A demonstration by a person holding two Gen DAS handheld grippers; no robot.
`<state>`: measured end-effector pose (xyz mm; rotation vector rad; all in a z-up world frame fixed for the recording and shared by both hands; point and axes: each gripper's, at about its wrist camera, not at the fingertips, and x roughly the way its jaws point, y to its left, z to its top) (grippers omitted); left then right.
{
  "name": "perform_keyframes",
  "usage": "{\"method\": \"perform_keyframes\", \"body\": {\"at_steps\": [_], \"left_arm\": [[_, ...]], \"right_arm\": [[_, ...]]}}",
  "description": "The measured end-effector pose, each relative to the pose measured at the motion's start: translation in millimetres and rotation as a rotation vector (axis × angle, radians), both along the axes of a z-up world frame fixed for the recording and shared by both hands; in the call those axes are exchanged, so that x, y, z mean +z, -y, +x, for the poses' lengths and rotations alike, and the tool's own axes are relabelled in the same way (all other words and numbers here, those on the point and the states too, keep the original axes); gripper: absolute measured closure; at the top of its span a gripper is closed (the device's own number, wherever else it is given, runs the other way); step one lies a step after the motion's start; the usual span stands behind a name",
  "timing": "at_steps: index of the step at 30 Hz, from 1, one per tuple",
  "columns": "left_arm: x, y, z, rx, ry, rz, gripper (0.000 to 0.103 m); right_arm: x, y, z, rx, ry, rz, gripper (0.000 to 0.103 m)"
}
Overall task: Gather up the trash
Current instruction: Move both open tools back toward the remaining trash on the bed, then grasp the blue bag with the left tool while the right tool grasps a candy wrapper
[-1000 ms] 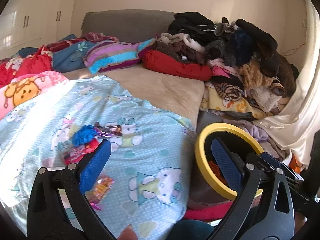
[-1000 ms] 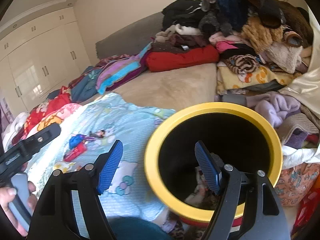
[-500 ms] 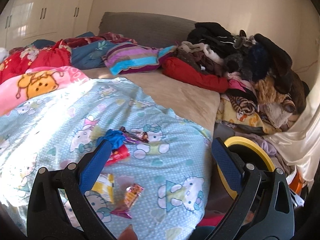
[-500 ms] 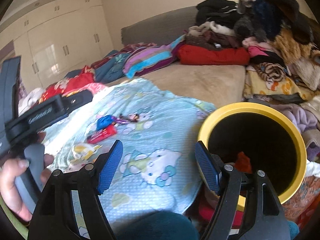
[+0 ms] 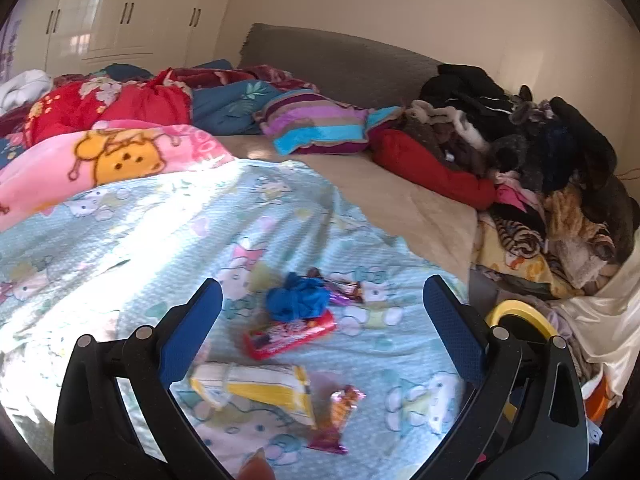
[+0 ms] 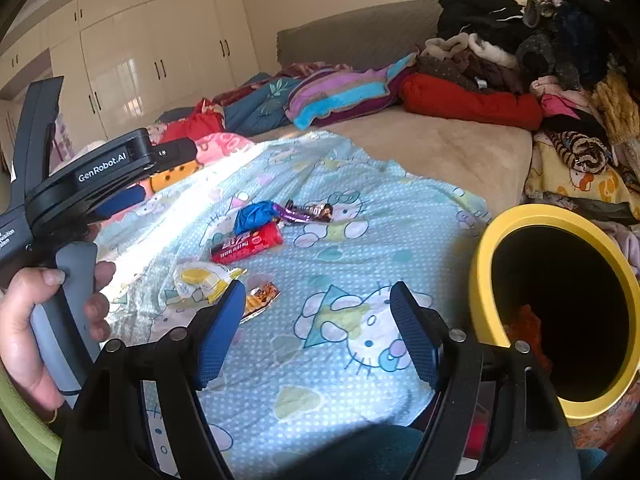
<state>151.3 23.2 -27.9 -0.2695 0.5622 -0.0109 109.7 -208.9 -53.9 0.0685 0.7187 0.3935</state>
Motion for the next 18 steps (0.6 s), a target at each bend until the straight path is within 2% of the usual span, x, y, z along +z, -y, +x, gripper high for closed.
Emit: {"method": "perform_keyframes", "body": {"at_steps": [9, 10, 14, 18], "left_arm": [[-17, -26, 7, 0.030, -0.039, 0.000, 0.011], [-20, -28, 8, 0.027, -0.048, -0.003, 0.013], [-32, -36, 16, 0.007, -0.091, -0.044, 0.036], [-44, -43, 27, -0.014, -0.139, -0.109, 0.041]], "right_arm": [[-16, -28, 16, 0.034, -0.044, -0.008, 0.031], [-18, -31, 19, 0.036, -0.048, -0.013, 0.031], [-31, -43, 36, 0.056, -0.092, -0.009, 0.031], [-45, -54, 51, 0.076, -0.153, 0.004, 0.037]]}}
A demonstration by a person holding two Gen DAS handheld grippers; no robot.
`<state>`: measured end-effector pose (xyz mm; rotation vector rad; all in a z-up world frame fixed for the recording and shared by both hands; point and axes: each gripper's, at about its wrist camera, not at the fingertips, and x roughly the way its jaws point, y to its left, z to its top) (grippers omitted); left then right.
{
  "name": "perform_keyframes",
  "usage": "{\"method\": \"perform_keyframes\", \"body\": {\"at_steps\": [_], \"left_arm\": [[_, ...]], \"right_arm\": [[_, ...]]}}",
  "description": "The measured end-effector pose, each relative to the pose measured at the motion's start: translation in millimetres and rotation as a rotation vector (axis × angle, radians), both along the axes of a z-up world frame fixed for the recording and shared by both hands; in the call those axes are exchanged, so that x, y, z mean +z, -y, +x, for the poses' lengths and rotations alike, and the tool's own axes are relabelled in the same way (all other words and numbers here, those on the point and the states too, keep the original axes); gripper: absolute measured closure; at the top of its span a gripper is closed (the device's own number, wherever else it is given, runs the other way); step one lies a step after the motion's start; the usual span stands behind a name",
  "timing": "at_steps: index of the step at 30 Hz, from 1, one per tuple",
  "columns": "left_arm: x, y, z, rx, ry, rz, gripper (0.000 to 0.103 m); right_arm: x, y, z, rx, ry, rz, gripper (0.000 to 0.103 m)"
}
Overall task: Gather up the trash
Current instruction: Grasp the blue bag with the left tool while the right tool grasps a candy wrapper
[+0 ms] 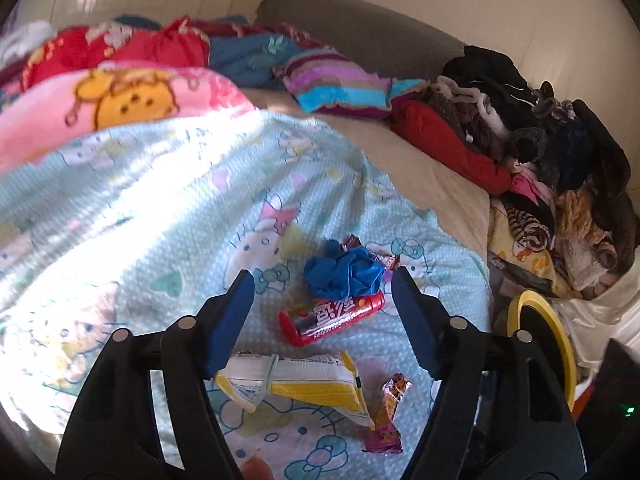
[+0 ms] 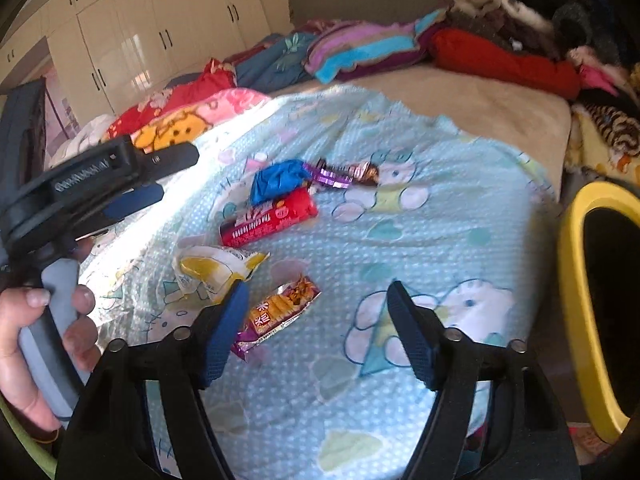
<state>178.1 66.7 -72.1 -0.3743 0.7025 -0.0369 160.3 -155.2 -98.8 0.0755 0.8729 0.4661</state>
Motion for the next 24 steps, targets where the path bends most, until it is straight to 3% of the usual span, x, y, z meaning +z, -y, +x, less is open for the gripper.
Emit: {"method": "perform_keyframes", "body": {"at_steps": [4, 8, 14, 16, 20, 21, 23, 24], "left_arm": [[-5, 4, 16, -0.042, -0.024, -0.016, 0.041], [-11, 11, 33, -0.083, -0.048, -0.006, 0.041], [-25, 21, 58, -0.115, -0.105, 0.005, 0.041], [-29, 23, 64, -0.114, -0.117, -0.002, 0.041], [-41, 26, 73, -0.101, -0.151, 0.004, 0.052], [-43, 26, 75, -0.103, -0.156, 0.003, 0.058], [-46, 29, 74, -0.109, -0.171, 0.011, 0.081], [-46, 29, 72, -0.108, -0.168, 0.009, 0.084]], "right_arm": [[-17, -11, 14, 0.019, -0.062, 0.005, 0.043], [-33, -17, 21, 0.033, -0.128, 0.012, 0.056], [-45, -12, 27, 0.043, -0.193, 0.079, 0.097], [-47, -8, 27, 0.038, -0.202, 0.105, 0.099], [-43, -5, 22, 0.032, -0.183, 0.110, 0.101], [-41, -5, 20, 0.032, -0.172, 0.109, 0.101], [-38, -5, 17, 0.031, -0.155, 0.106, 0.101], [-36, -5, 15, 0.029, -0.143, 0.103, 0.102]]}}
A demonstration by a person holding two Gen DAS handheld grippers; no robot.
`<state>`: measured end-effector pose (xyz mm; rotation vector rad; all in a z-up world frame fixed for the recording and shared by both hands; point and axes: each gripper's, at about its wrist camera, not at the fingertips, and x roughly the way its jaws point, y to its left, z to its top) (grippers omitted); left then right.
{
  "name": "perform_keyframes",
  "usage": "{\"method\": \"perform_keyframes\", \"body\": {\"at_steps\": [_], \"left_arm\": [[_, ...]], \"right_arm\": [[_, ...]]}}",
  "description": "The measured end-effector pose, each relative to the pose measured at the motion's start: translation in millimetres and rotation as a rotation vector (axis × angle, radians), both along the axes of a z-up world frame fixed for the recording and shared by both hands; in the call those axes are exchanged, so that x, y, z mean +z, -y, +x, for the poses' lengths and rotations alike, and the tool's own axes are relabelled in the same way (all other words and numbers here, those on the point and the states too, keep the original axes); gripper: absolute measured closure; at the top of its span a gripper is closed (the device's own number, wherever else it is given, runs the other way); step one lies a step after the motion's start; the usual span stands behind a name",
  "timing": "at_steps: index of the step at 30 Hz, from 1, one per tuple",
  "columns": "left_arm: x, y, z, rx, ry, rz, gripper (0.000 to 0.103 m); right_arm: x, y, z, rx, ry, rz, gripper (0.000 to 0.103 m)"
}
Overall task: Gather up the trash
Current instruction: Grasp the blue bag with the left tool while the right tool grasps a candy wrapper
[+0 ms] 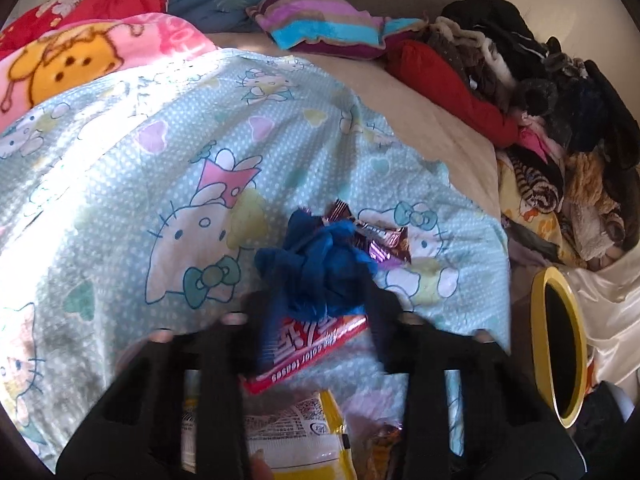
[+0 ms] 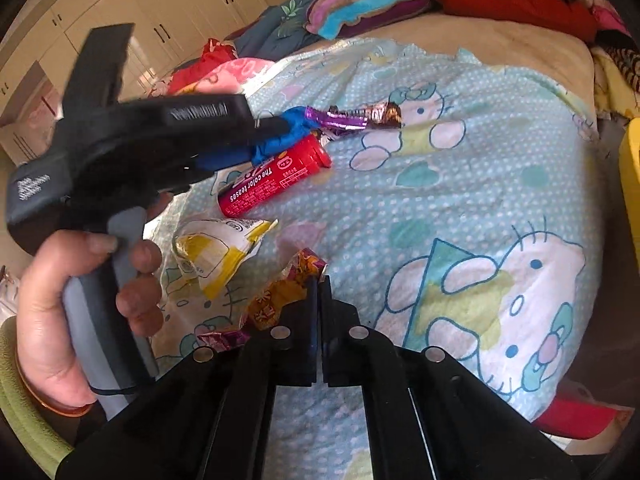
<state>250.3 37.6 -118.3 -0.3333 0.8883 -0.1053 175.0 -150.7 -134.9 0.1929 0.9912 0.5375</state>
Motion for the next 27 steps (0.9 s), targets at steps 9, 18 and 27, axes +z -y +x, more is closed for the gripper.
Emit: {"method": "perform_keyframes", "body": {"at_steps": [9, 18, 27], "left_arm": [[2, 8, -34, -0.042, 0.026, -0.055, 0.101], [17, 17, -65, -0.088, 0.059, -0.066, 0.101], [40, 15, -80, -0.083, 0.109, -0.046, 0.101]], "right_arm": [[16, 23, -16, -0.048, 0.064, 0.046, 0.102], [33, 51, -31, -0.096, 0.089, 0.084, 0.102], [48, 59, -40, -0.095, 0.140, 0.078, 0.102]]}}
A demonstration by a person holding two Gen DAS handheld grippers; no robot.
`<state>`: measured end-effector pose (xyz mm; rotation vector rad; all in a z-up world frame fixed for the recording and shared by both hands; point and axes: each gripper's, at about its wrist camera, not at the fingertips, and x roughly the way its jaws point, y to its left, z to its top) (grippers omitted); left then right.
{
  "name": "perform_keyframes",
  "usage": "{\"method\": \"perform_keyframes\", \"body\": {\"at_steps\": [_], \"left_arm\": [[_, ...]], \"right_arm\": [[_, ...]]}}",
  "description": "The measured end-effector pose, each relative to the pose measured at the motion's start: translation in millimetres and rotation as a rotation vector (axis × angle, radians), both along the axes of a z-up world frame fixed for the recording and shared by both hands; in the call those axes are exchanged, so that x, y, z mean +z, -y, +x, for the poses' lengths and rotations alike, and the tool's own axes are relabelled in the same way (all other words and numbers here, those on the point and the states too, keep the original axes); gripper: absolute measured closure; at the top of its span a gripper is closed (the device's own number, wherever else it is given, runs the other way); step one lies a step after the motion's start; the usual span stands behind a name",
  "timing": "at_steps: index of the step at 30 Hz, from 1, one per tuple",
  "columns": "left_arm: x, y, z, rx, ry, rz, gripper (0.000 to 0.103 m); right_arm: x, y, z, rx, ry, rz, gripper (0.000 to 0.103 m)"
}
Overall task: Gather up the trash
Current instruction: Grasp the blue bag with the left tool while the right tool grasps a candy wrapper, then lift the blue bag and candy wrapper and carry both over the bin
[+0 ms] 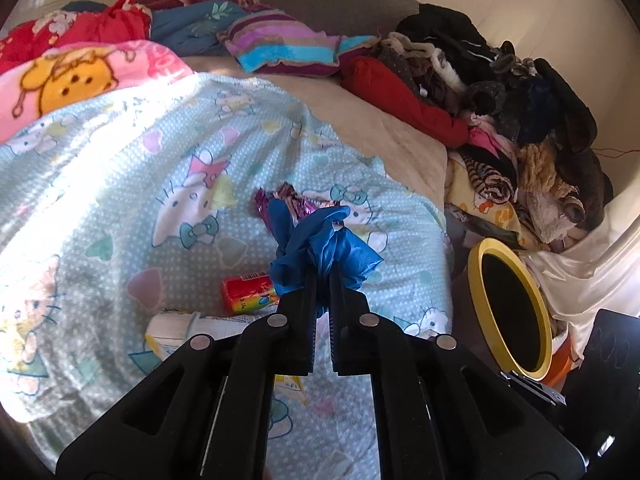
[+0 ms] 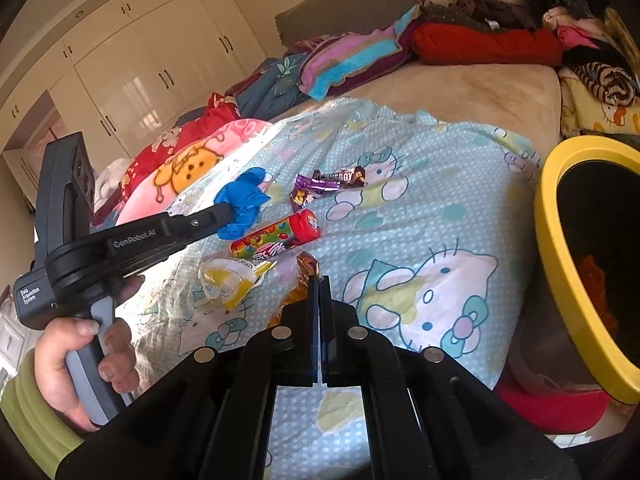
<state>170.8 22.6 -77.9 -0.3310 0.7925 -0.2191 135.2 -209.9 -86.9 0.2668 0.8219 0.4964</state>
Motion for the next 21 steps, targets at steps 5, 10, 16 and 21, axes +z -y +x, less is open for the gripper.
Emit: {"method": "perform_keyframes", "body": {"at_steps": [5, 10, 16, 21], "left_arm": [[14, 0, -4, -0.003, 0.032, 0.001, 0.101], [25, 6, -9, -0.017, 0.049, -0.010, 0.101], [37, 20, -16, -0.046, 0.072, -0.009, 0.101], [45, 32, -20, -0.070, 0.085, -0.008, 0.101]], "right_arm": [[7, 6, -2, -0.011, 0.013, 0.011, 0.102], [15, 11, -5, -0.023, 0.030, 0.020, 0.102], [28, 23, -7, -0.047, 0.057, 0.035, 0.102], [37, 35, -10, -0.070, 0.078, 0.043, 0.102]]}}
